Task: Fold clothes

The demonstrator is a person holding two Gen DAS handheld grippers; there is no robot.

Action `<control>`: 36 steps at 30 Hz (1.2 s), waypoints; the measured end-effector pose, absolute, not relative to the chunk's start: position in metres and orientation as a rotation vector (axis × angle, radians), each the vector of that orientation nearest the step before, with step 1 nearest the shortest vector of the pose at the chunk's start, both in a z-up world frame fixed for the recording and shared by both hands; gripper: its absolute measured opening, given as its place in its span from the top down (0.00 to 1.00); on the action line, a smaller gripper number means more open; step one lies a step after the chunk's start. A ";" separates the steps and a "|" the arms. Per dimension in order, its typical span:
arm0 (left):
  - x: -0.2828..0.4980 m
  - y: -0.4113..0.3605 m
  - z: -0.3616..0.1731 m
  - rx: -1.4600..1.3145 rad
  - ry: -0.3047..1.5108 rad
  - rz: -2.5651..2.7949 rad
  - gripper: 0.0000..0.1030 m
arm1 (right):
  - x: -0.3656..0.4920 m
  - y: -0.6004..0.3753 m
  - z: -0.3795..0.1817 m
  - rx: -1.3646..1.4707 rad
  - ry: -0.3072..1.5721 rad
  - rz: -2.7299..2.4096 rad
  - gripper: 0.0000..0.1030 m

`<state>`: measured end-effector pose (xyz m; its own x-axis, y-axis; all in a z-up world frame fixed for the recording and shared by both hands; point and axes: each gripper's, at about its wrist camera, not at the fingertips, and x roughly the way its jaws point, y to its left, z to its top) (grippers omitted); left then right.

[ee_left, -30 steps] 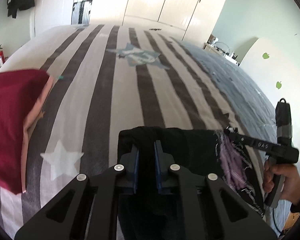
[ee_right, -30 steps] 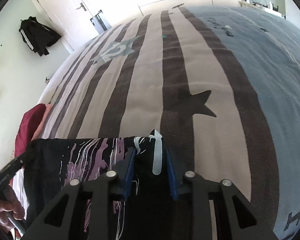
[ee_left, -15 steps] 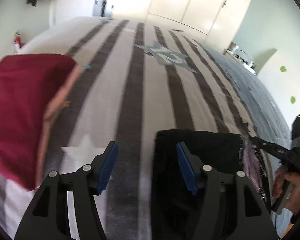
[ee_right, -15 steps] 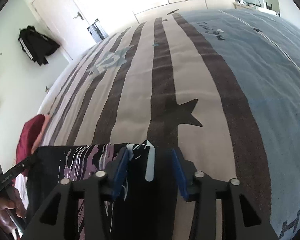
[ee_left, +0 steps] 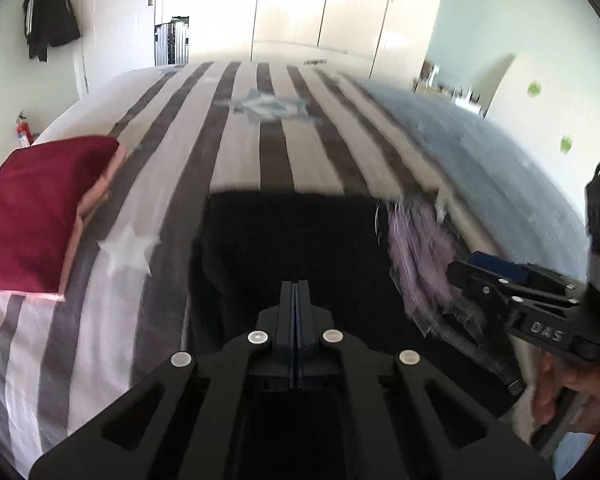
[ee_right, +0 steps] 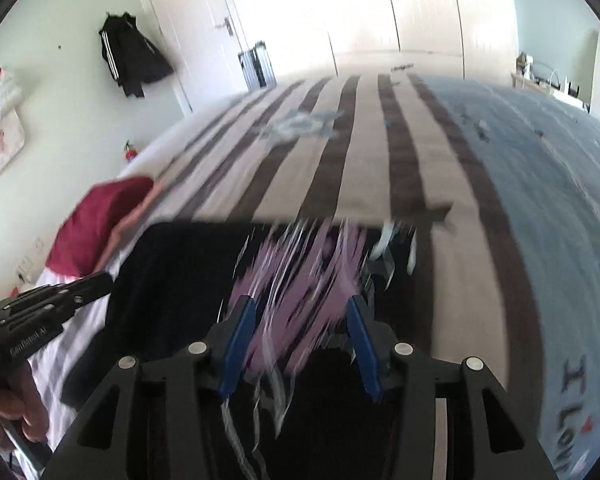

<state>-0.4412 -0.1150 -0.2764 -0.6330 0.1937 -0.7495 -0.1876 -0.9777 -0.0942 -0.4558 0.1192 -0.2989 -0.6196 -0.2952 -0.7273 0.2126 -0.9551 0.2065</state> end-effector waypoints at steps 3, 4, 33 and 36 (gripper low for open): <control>-0.439 -0.141 -0.293 -1.266 -0.017 2.770 1.00 | -0.450 0.117 -0.323 1.216 -0.076 -2.606 0.63; -0.439 -0.157 -0.294 -1.278 -0.044 2.823 1.00 | -0.450 0.118 -0.329 1.210 -0.055 -2.610 0.64; -0.361 -0.190 -0.300 -1.321 -0.138 2.951 0.99 | -0.361 0.175 -0.336 1.255 -0.123 -2.653 0.73; -0.345 -0.166 -0.274 -1.187 -0.102 2.928 0.99 | -0.357 0.182 -0.330 1.276 -0.168 -2.667 0.72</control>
